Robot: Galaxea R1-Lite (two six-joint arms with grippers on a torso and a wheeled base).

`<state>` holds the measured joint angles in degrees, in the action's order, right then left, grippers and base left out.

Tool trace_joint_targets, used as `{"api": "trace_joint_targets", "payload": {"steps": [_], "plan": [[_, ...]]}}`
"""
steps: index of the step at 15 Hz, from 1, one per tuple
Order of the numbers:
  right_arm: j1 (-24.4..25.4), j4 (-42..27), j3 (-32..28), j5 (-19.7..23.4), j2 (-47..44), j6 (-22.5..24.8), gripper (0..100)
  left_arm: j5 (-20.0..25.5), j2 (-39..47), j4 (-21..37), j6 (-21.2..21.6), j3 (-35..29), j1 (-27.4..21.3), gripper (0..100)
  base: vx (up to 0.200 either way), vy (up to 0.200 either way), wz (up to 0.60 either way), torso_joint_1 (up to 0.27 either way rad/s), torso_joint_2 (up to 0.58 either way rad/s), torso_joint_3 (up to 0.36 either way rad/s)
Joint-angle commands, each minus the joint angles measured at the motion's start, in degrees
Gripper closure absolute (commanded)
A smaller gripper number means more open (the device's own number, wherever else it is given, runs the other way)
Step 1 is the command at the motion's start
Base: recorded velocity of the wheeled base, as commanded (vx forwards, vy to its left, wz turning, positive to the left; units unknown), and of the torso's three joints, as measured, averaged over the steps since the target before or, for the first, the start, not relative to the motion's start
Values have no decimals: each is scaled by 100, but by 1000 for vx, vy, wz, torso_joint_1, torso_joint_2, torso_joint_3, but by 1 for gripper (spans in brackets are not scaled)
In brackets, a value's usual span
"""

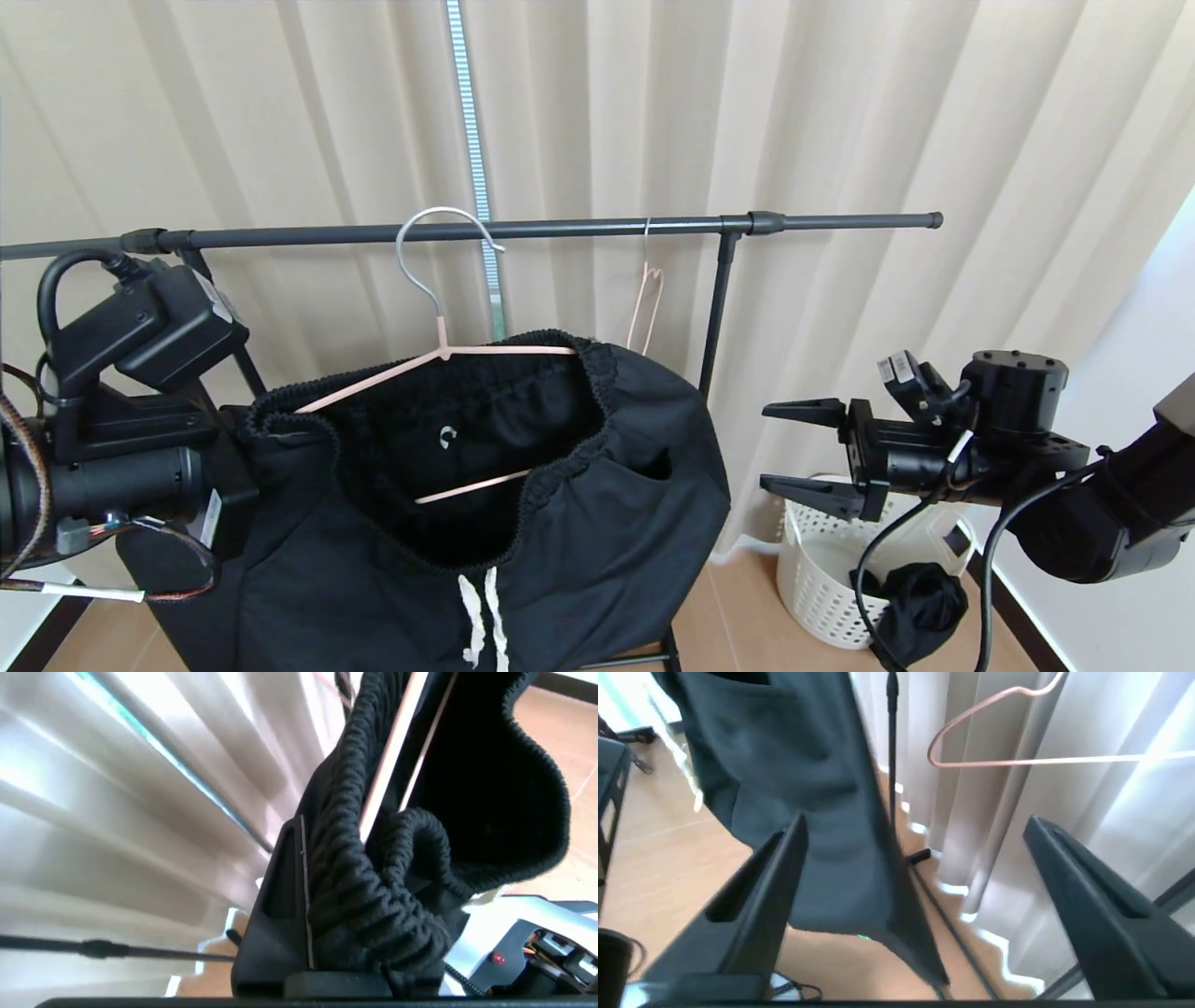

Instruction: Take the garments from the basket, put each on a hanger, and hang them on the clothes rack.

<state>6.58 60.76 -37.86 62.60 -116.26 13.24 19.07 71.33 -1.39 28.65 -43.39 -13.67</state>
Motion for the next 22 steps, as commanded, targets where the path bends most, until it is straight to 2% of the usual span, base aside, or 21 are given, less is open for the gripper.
{"api": "trace_joint_targets", "payload": {"steps": [1, 3, 4, 6, 7, 9, 10, 11, 16, 22], "plan": [[54, -3, 33, -178, 156, 38, 0, 1, 13, -2, 0, 76, 119, 100, 0, 0, 0, 0, 0, 0], [150, 15, 113, -767, 236, 504, 0, -8, 48, 7, 0, 85, 180, 100, 0, 0, 0, 0, 0, 0], [300, 15, 130, -1312, 341, 645, 0, -8, 92, 16, 0, 120, 180, 100, 0, 0, 0, 0, 0, 0], [528, 6, 104, -1971, 499, 618, 0, -26, 206, 7, 0, 155, 180, 100, 0, 0, 0, 0, 0, 0], [774, 15, 60, -2516, 622, 408, 0, -289, 320, -2, 9, 155, 136, 100, 0, 0, 0, 0, 0, 0], [950, 15, -10, -2920, 772, -32, 0, -579, 496, -10, 9, 129, 101, 100, 0, 0, 0, 0, 0, 0], [1100, 6, -134, -3272, 886, -436, 0, -720, 619, -10, 9, 129, -5, 100, 0, 0, 0, 0, 0, 0], [1161, 15, -186, -3483, 895, -568, 0, -852, 733, -19, 9, 137, -66, 100, 0, 0, 0, 0, 0, 0], [1170, -11, -239, -3632, 860, -568, 0, -1555, 1358, -46, 18, 94, -418, 100, 0, 0, 0, 0, 0, 0], [1161, -20, -274, -3641, 816, -568, 0, -1907, 1911, -107, 9, 76, -470, 100, 0, 0, 0, 0, 0, 0]]}}
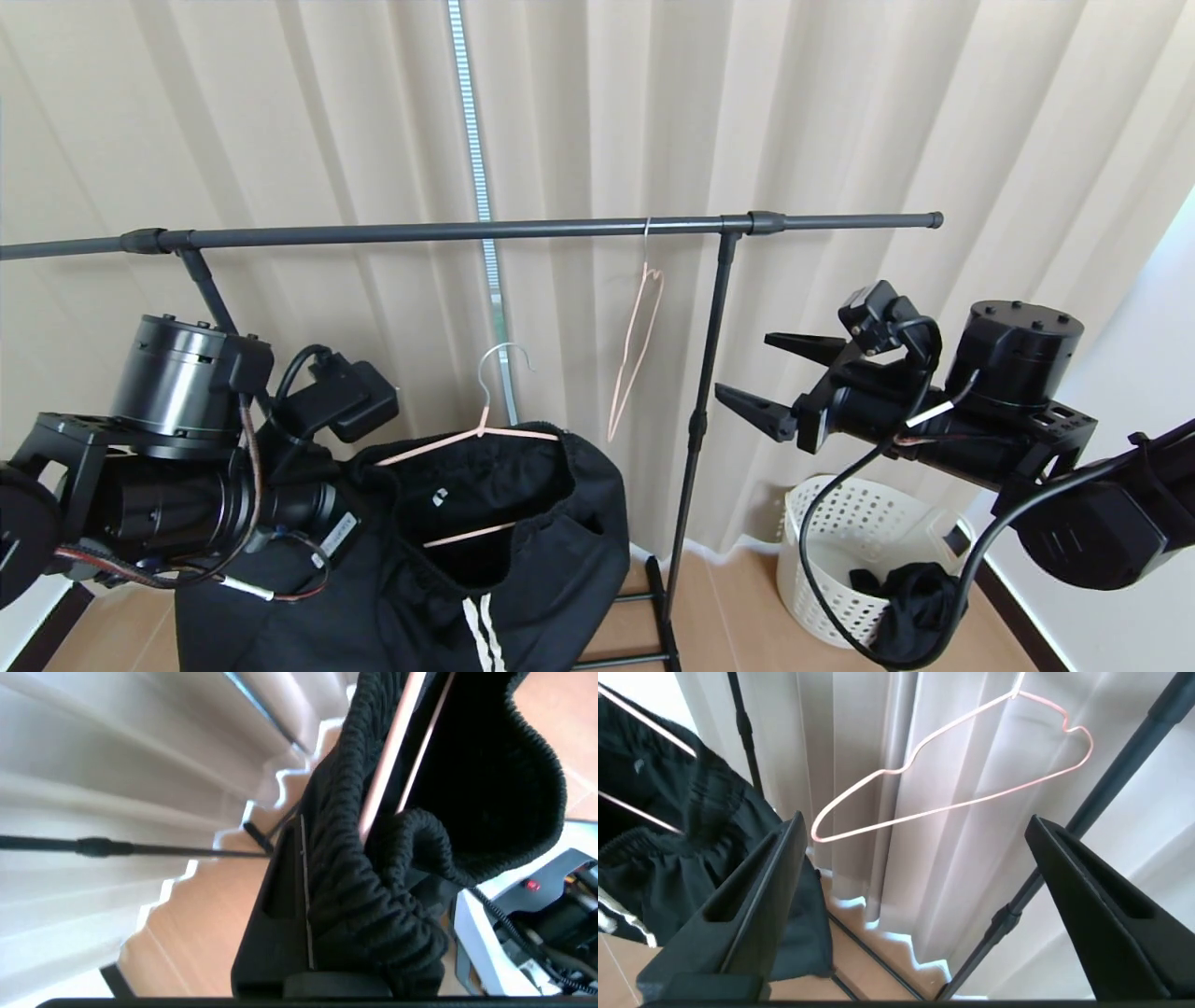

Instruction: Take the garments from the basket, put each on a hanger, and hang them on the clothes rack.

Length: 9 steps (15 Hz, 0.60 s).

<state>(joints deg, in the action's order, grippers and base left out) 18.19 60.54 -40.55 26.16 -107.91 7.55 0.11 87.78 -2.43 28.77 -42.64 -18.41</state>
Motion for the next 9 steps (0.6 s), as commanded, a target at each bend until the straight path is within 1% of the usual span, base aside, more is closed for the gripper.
{"api": "trace_joint_targets", "payload": {"steps": [1, 3, 6, 7, 9], "plan": [[0, 2, -6, 3, -19, 1, 0, -46, 345, -4, -3, 2, 13, 100, 0, 0, 0, 0, 0, 0], [0, 2, 3, 3, -55, 1, 0, -125, 494, -21, -3, -16, 21, 100, 0, 0, 0, 0, 0, 0], [0, 2, 3, 3, -55, 1, 0, -459, 758, -548, -47, -25, 101, 100, 0, 0, 0, 0, 0, 0], [0, 2, 20, 3, -46, 1, 0, -565, 933, -926, -249, -78, 162, 100, 0, 0, 0, 0, 0, 0], [0, 11, 20, 3, -46, 1, 0, -609, 1083, -1014, -601, -288, 197, 100, 0, 0, 0, 0, 0, 0]]}}
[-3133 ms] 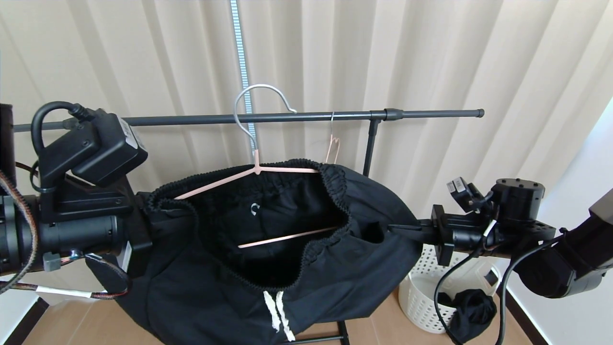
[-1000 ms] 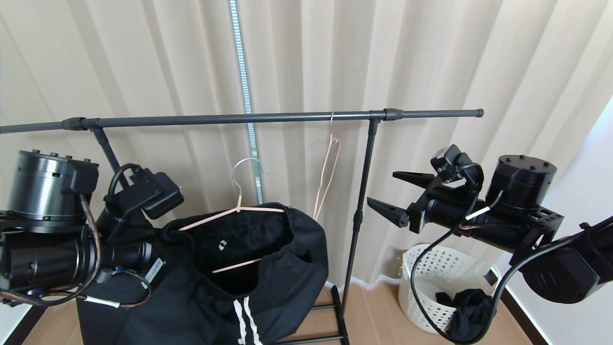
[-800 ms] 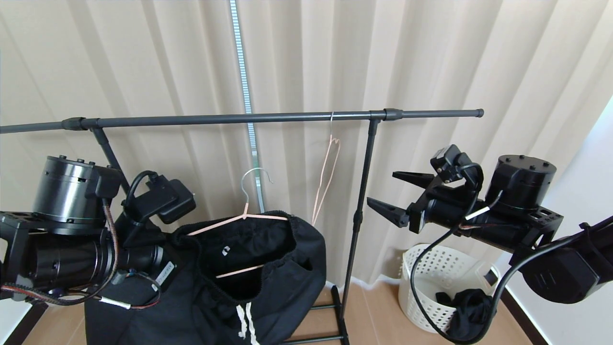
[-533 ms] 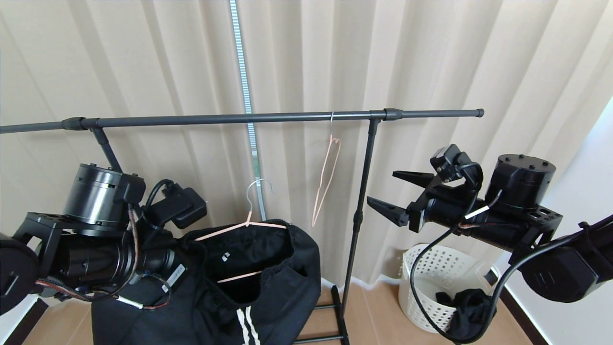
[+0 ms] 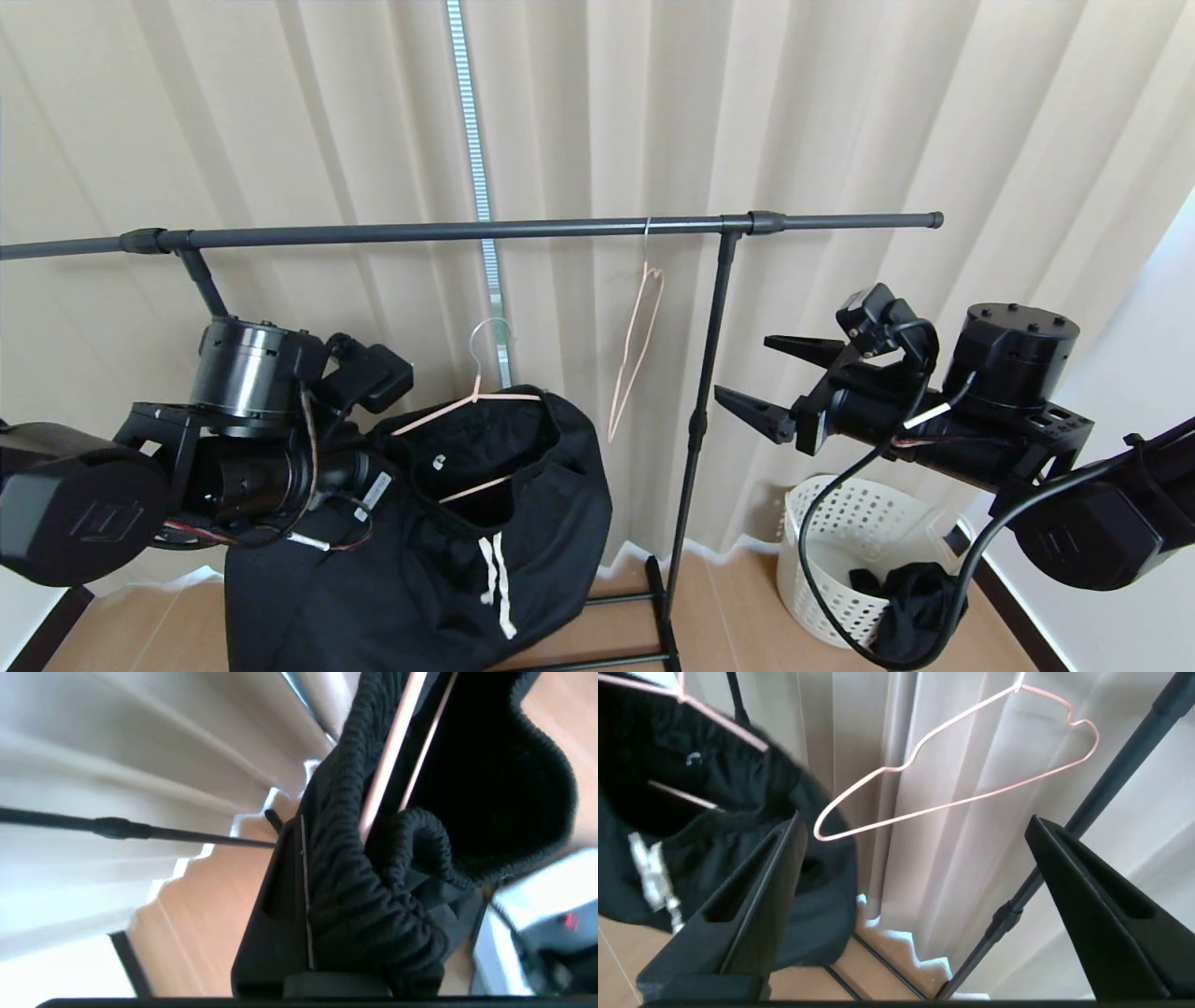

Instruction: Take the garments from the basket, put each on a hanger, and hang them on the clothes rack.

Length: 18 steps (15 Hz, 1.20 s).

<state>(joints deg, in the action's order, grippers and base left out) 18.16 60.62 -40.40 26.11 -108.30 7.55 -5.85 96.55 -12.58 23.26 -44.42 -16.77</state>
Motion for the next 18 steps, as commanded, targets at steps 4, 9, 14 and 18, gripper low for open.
{"api": "trace_joint_targets", "payload": {"steps": [4, 9, 14, 18], "plan": [[3, 2, 15, -1, -16, 1, 0, -13, 523, -25, -1078, -928, 69, 100, 0, 0, 0, 0, 0, 0], [3, 2, -3, -1, -24, 1, 0, -39, 1015, -60, -1544, -1851, 60, 100, 0, 0, 0, 0, 0, 0], [3, 11, -12, -1, -16, 1, 0, -136, 1569, -52, -1763, -2756, 43, 100, 0, 0, 0, 0, 0, 0], [3, 11, 6, -1, -24, 1, 0, -136, 2105, -34, -1755, -3503, 51, 100, 0, 0, 0, 0, 0, 0]]}}
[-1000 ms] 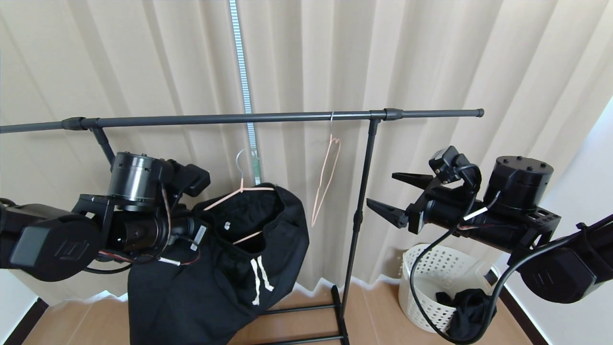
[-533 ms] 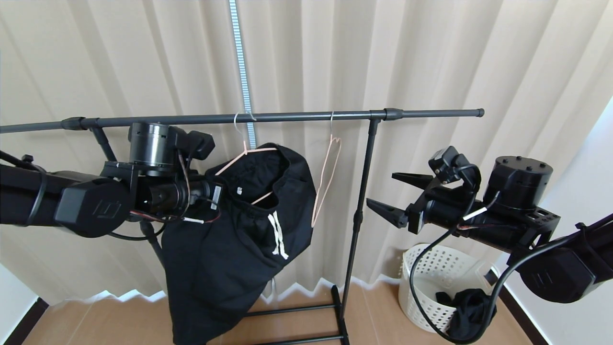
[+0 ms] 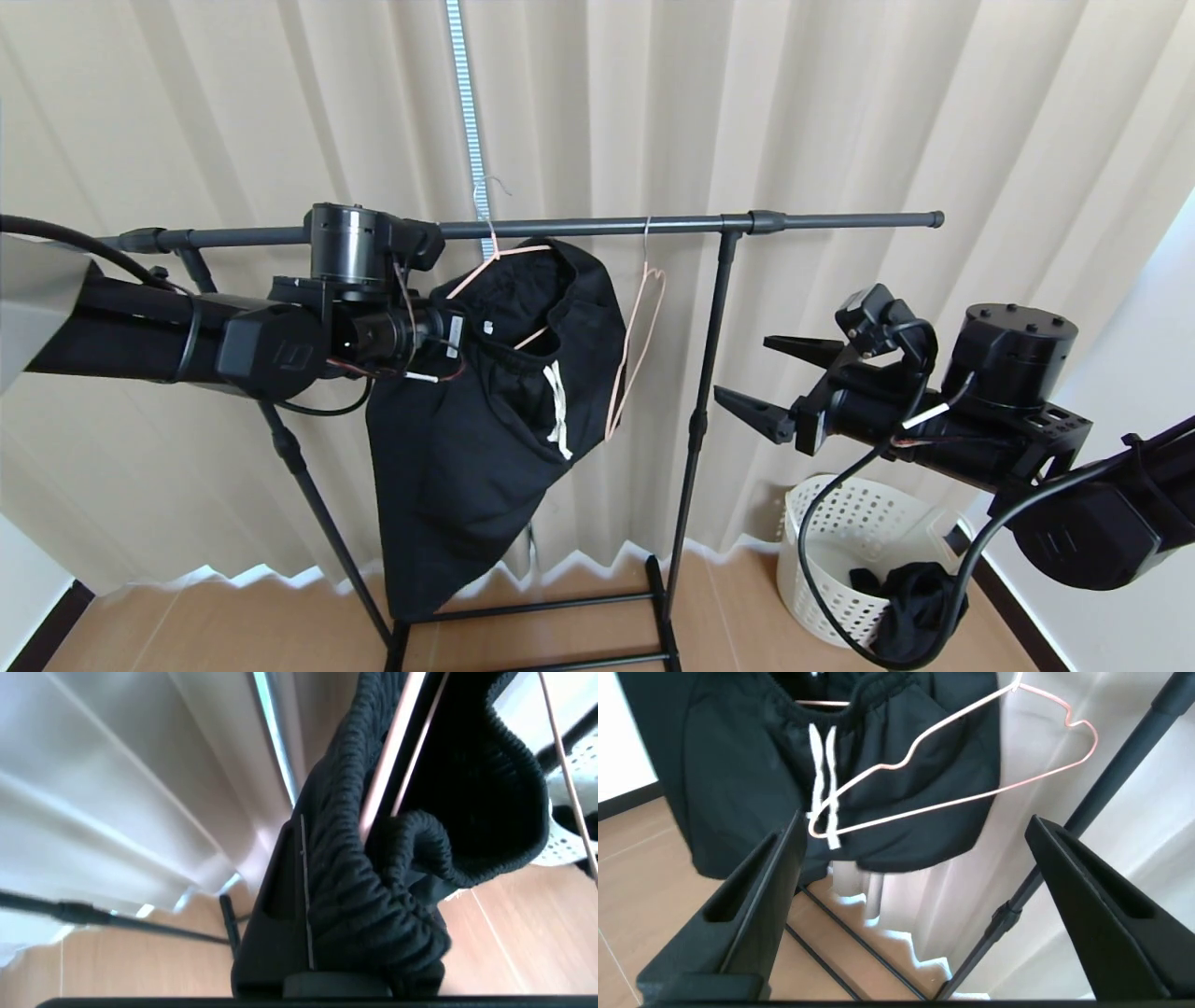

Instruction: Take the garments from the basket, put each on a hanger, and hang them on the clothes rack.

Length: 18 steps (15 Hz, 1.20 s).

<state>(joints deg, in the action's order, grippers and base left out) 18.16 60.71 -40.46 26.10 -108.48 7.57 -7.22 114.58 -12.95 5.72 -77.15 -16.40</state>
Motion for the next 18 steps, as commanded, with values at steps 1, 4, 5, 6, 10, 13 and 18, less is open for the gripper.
{"api": "trace_joint_targets", "payload": {"steps": [1, 4, 5, 6, 10, 13, 18], "plan": [[3, 2, 12, 0, -6, -1, 0, -17, 407, -6, 0, -344, 22, 100, 0, 0, 0, 0, 0, 0], [3, 11, 12, 0, -6, 8, 0, -69, 689, -6, -9, -590, 31, 100, 0, 0, 0, 0, 0, 0], [3, 11, 12, 0, -6, 8, 0, -148, 794, -6, -9, -687, 31, 100, 0, 0, 0, 0, 0, 0], [3, 11, 12, 0, -6, 8, 0, -219, 856, -6, 0, -766, 31, 100, 0, 0, 0, 0, 0, 0], [3, 11, 3, 0, -24, 8, 0, -219, 1058, -6, 0, -854, 22, 100, 0, 0, 0, 0, 0, 0], [3, 11, -6, 0, -41, 8, 0, -219, 1084, -6, 0, -792, 31, 100, 0, 0, 0, 0, 0, 0], [3, 11, 21, 0, -32, 8, 0, -210, 952, -15, -36, -696, 31, 0, 0, 0, 0, 0, 0, 0]]}}
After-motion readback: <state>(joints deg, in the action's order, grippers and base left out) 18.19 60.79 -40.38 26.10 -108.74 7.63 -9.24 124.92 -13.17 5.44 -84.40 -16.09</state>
